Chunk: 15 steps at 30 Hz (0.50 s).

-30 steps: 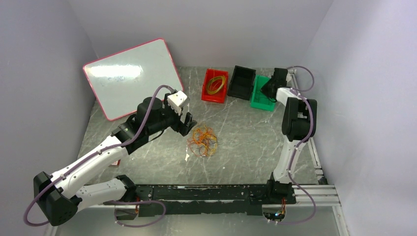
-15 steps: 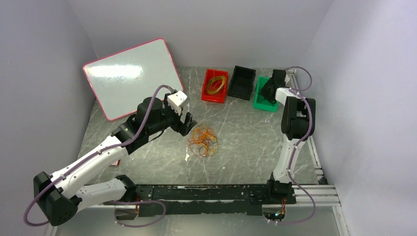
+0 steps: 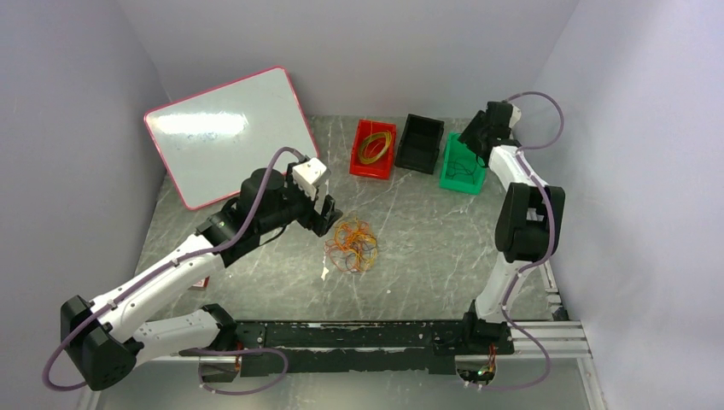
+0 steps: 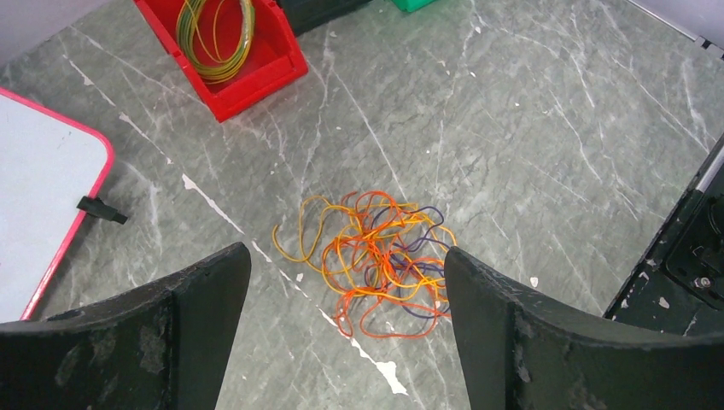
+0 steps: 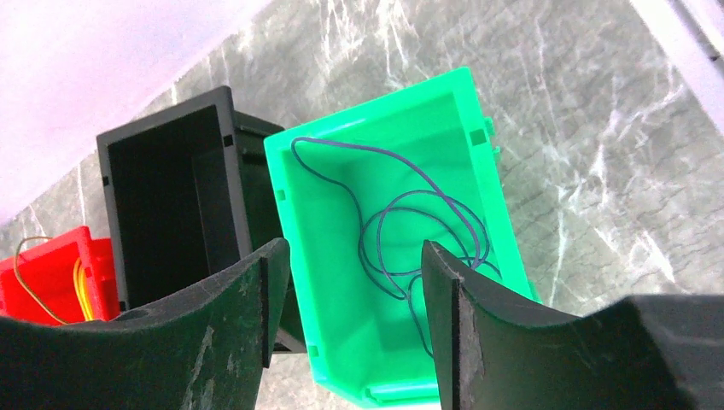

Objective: Untangle the cables

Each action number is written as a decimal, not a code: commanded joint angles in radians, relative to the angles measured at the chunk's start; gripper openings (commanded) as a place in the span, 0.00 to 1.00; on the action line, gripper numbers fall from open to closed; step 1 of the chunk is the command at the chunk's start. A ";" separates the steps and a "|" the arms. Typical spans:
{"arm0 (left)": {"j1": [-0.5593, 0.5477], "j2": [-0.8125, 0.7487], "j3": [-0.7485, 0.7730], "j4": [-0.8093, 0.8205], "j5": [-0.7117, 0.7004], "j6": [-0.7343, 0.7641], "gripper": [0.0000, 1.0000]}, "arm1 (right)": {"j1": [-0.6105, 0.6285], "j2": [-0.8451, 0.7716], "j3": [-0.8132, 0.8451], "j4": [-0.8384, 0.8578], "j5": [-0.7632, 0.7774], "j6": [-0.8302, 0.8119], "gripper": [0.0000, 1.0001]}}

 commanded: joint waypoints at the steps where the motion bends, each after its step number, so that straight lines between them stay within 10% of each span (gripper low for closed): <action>1: 0.005 0.006 0.016 0.002 0.008 -0.007 0.88 | -0.005 -0.033 0.013 0.021 0.046 -0.035 0.61; 15: 0.006 0.013 0.011 0.001 0.014 -0.022 0.87 | -0.017 0.292 0.475 -0.182 0.033 -0.117 0.51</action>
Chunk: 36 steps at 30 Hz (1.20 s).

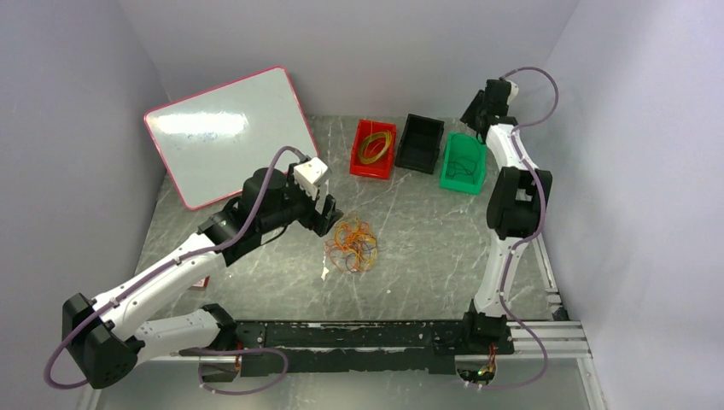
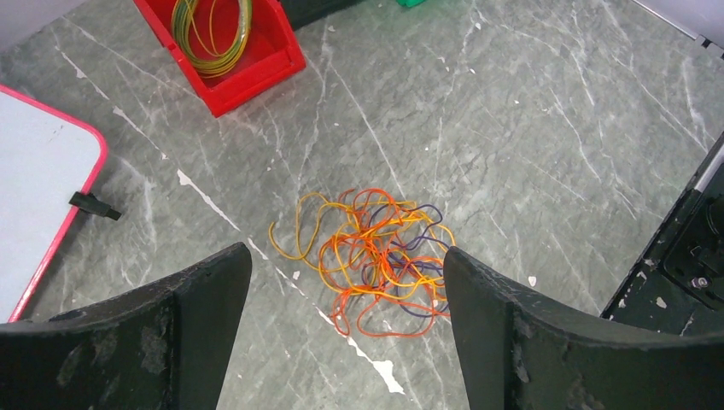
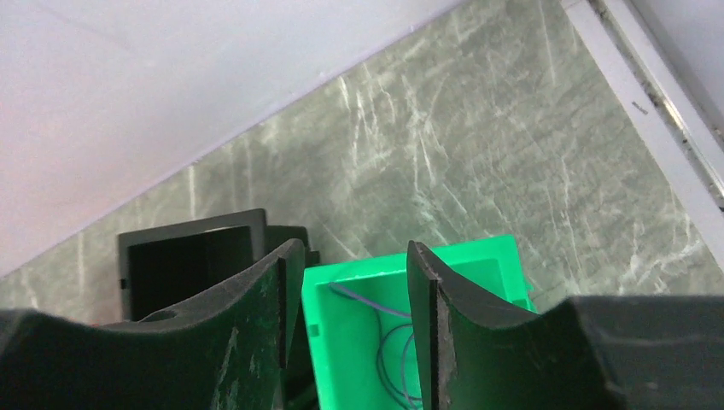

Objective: Untangle the cables

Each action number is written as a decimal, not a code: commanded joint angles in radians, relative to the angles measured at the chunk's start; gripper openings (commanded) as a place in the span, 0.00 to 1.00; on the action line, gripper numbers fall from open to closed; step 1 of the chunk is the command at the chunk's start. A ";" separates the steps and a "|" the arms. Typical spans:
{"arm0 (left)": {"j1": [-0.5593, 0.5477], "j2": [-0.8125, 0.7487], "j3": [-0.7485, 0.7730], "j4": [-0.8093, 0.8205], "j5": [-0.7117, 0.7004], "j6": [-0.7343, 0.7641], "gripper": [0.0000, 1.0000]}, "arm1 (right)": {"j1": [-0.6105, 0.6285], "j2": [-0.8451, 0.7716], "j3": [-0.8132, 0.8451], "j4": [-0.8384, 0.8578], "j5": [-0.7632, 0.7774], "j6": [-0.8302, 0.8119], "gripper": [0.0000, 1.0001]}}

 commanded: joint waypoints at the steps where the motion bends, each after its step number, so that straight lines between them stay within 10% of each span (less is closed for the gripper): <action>1: 0.005 0.001 0.010 -0.001 0.012 -0.010 0.87 | -0.016 0.061 0.097 -0.148 0.031 -0.034 0.51; 36: 0.005 0.046 0.019 0.021 0.030 -0.004 0.87 | -0.006 -0.132 -0.150 -0.095 0.114 -0.147 0.46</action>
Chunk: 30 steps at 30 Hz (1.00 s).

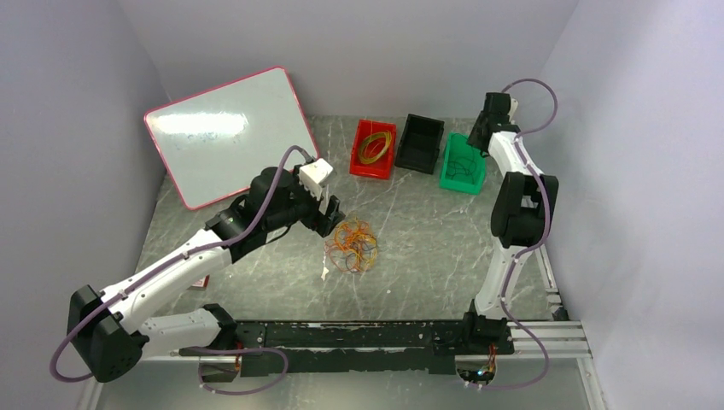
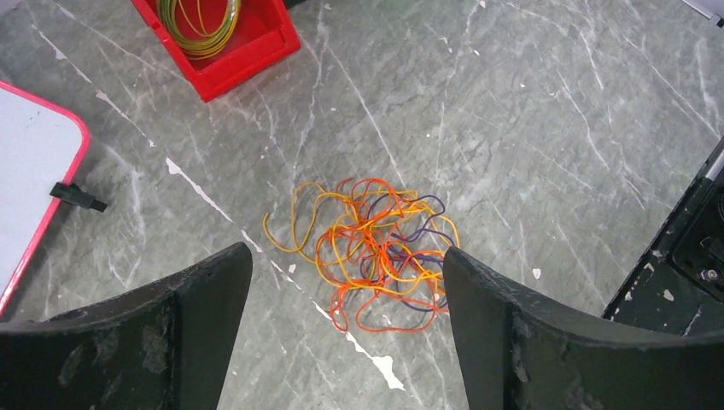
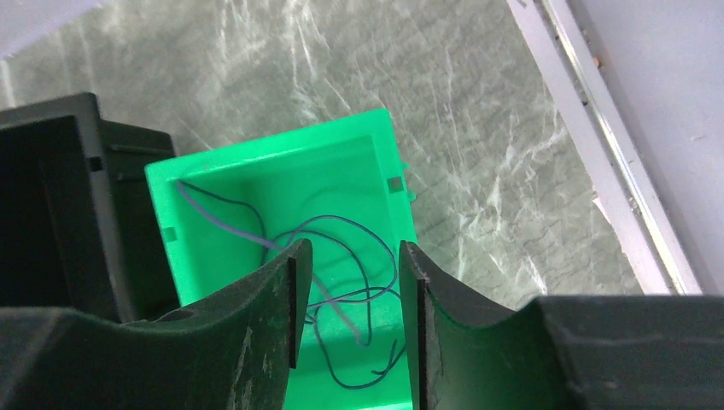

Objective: Untangle the cables

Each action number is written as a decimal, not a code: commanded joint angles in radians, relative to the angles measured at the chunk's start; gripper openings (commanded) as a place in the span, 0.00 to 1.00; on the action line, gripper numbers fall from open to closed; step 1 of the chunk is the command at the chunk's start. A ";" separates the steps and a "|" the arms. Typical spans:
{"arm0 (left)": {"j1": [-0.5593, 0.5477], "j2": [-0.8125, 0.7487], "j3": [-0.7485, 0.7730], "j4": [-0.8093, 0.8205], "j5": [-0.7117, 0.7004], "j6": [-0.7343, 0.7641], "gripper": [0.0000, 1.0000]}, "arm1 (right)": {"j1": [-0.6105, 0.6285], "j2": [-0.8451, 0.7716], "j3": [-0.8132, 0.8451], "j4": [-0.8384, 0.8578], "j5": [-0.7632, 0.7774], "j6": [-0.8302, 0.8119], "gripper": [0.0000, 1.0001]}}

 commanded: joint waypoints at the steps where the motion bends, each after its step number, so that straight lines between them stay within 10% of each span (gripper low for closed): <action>1: 0.005 0.001 0.017 0.019 0.024 -0.006 0.87 | 0.002 -0.058 -0.004 0.059 -0.005 -0.014 0.47; 30: 0.005 0.000 0.020 0.016 0.025 -0.008 0.86 | 0.004 0.051 0.058 -0.039 -0.036 -0.019 0.36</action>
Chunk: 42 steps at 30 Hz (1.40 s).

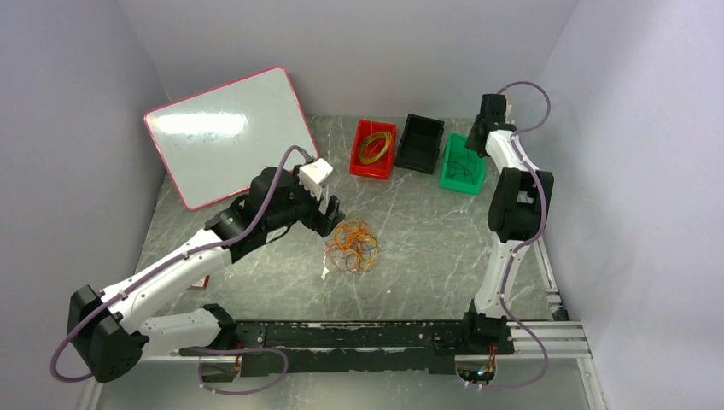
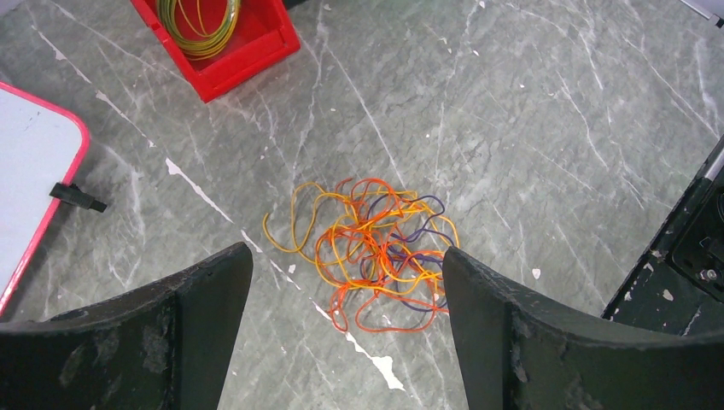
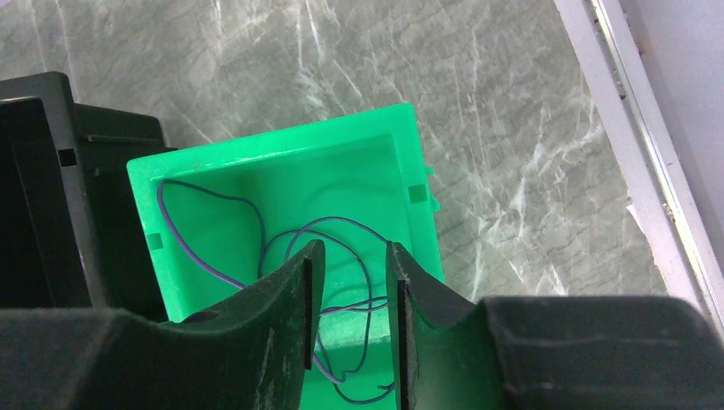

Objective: Untangle the cables

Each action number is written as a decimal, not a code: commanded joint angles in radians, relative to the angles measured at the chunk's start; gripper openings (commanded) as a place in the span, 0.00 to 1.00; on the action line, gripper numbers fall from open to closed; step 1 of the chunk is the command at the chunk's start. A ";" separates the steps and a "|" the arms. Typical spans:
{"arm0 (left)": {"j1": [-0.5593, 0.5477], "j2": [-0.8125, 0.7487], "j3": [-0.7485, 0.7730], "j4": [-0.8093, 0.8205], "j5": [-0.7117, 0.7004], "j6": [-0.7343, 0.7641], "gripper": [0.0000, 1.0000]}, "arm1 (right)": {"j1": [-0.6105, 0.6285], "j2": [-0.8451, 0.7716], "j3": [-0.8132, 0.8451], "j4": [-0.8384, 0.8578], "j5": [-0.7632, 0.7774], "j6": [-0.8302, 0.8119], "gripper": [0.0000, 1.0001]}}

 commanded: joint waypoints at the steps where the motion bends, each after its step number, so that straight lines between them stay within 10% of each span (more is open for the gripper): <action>1: 0.006 -0.001 0.021 0.016 0.025 -0.007 0.86 | 0.001 -0.010 0.004 -0.002 -0.001 -0.008 0.37; 28: 0.005 0.007 0.023 0.015 0.034 -0.012 0.85 | 0.002 -0.017 0.000 -0.011 -0.031 -0.022 0.45; 42: 0.006 0.012 0.025 0.016 0.036 -0.013 0.85 | 0.011 -0.064 -0.059 0.000 -0.057 0.002 0.00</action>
